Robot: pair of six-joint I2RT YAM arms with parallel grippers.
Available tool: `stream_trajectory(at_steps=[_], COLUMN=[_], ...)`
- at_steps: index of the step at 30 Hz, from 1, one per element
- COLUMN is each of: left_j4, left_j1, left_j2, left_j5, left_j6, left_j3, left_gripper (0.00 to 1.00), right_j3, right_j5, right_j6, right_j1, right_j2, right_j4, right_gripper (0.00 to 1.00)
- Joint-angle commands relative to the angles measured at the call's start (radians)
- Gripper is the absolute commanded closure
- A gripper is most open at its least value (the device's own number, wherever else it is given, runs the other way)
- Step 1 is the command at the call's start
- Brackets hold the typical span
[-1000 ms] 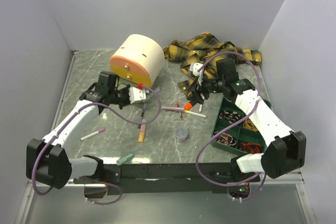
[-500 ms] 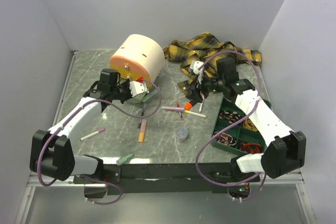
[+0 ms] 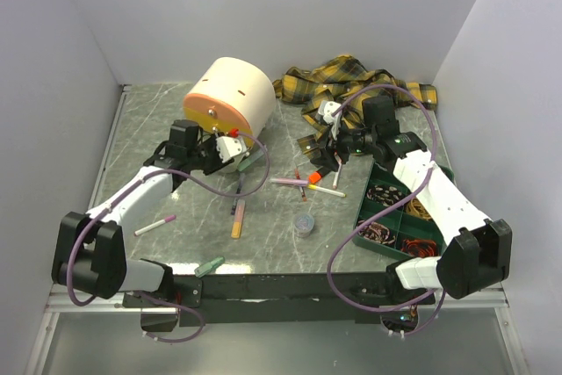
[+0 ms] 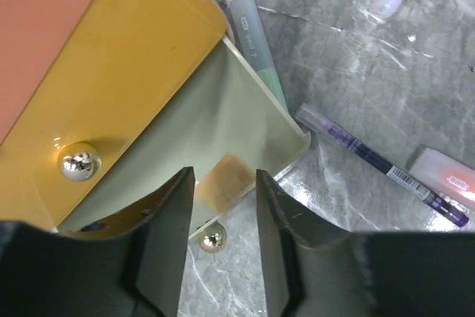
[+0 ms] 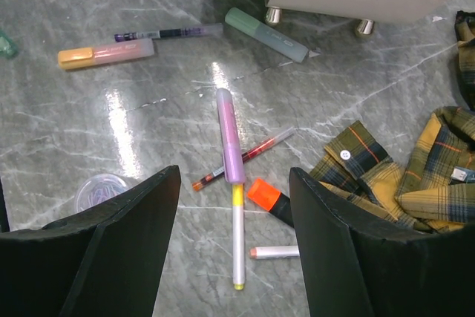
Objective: Sort the stationery into containers
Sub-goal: Place the stationery in the drawer.
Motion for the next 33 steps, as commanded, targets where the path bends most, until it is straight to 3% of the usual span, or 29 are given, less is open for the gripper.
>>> stream_trajectory(at_steps=[1, 9, 13, 14, 18, 25, 29, 32, 33], left_j4=[0.062, 0.017, -0.217, -0.369, -0.720, -0.984, -1.037, -0.913, -0.874], left_j1=[0.000, 0.001, 0.001, -0.002, -0.015, -0.092, -0.120, -0.176, -0.189], left_j2=[-0.051, -0.160, -0.260, -0.287, -0.295, -0.260, -0.216, -0.263, -0.278], left_j5=[-0.014, -0.014, 0.093, 0.136, 0.191, 0.083, 0.122, 0.127, 0.107], left_j6=[-0.066, -0.086, 0.005, 0.035, 0.058, -0.017, -0.029, -0.137, -0.217], left_j3=[-0.006, -0.002, 0.041, 0.044, 0.090, 0.072, 0.035, -0.015, -0.026], left_gripper=[0.54, 0.48, 0.41, 0.39, 0.41, 0.40, 0.42, 0.42, 0.40], right_j3=[-0.009, -0.013, -0.026, -0.033, -0.052, -0.067, -0.067, -0.053, -0.046], right_j5=[-0.001, -0.006, -0.004, -0.003, -0.004, -0.010, -0.034, -0.032, -0.041], right_j6=[0.008, 0.015, -0.002, -0.005, 0.014, 0.045, -0.047, -0.122, -0.183], right_j1=[-0.008, -0.010, -0.008, -0.010, -0.008, -0.007, 0.008, 0.015, 0.028], right_j2=[-0.014, -0.019, -0.036, -0.040, -0.053, -0.053, -0.045, -0.039, -0.042], right_j4=[0.037, 0.034, 0.020, 0.020, 0.026, 0.034, -0.012, -0.058, -0.143], right_gripper=[0.32, 0.32, 0.31, 0.31, 0.31, 0.31, 0.32, 0.34, 0.35])
